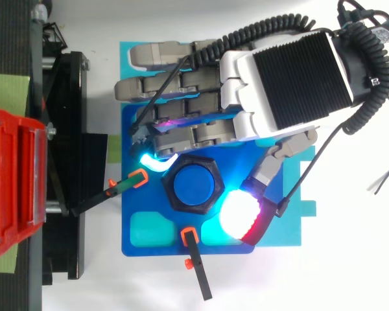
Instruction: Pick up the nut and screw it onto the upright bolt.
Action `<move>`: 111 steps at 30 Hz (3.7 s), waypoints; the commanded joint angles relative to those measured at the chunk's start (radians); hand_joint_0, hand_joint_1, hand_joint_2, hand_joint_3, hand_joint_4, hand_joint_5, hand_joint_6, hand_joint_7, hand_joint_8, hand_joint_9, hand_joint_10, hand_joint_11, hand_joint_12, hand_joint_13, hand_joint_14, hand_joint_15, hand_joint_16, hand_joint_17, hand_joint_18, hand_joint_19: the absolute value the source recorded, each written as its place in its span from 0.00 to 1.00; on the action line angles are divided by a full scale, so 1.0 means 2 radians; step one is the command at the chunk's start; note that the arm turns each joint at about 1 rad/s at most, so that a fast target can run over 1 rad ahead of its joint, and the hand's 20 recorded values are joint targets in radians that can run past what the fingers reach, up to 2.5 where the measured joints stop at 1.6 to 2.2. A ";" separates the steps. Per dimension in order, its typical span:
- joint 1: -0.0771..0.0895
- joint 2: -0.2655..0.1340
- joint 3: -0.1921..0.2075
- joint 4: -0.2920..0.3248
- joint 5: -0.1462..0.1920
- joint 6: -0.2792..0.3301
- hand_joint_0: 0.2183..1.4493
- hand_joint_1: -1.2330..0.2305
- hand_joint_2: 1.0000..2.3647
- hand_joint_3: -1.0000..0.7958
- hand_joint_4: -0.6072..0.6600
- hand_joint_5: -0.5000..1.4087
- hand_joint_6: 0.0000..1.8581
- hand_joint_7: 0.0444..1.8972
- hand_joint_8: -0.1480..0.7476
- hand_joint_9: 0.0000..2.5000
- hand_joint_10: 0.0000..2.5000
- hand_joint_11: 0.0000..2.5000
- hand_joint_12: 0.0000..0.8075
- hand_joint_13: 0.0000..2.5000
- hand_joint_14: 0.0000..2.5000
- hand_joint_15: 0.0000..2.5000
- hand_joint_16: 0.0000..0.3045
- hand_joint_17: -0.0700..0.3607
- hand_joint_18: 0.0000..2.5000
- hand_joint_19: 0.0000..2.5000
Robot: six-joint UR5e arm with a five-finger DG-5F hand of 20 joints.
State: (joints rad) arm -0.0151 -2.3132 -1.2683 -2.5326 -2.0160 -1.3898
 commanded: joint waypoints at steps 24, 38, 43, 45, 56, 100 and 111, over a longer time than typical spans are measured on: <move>-0.002 0.000 0.000 0.000 0.000 0.000 0.17 0.75 0.00 0.28 0.61 0.27 0.27 0.78 0.47 0.28 0.00 0.00 0.40 0.14 0.00 0.00 0.13 0.37 0.00 0.00; -0.002 0.001 0.000 0.012 -0.001 0.000 0.16 0.77 0.00 0.28 0.68 0.23 0.27 0.59 0.47 0.26 0.00 0.00 0.41 0.14 0.00 0.00 0.14 0.38 0.00 0.00; -0.003 0.001 0.001 0.014 -0.001 0.004 0.16 0.77 0.00 0.28 0.69 0.23 0.27 0.58 0.47 0.26 0.00 0.00 0.42 0.14 0.00 0.00 0.14 0.39 0.00 0.00; -0.003 0.001 0.001 0.014 -0.001 0.004 0.16 0.76 0.00 0.28 0.69 0.23 0.27 0.59 0.47 0.26 0.00 0.00 0.42 0.14 0.00 0.00 0.14 0.39 0.00 0.00; -0.003 0.001 0.001 0.014 -0.001 0.004 0.16 0.75 0.00 0.28 0.63 0.27 0.27 0.72 0.48 0.29 0.00 0.00 0.40 0.15 0.00 0.00 0.13 0.37 0.00 0.00; -0.013 0.109 0.059 -0.299 0.035 -0.146 0.16 0.70 0.00 0.28 0.65 0.17 0.27 0.38 0.45 0.20 0.00 0.00 0.43 0.09 0.00 0.00 0.16 0.41 0.00 0.00; -0.003 0.217 -0.085 -0.213 0.086 -0.150 0.18 0.66 0.00 0.28 0.65 0.17 0.27 0.39 0.45 0.21 0.00 0.00 0.42 0.09 0.00 0.00 0.15 0.40 0.00 0.00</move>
State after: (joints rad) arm -0.0302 -1.9560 -1.2963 -3.0518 -1.9016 -1.6935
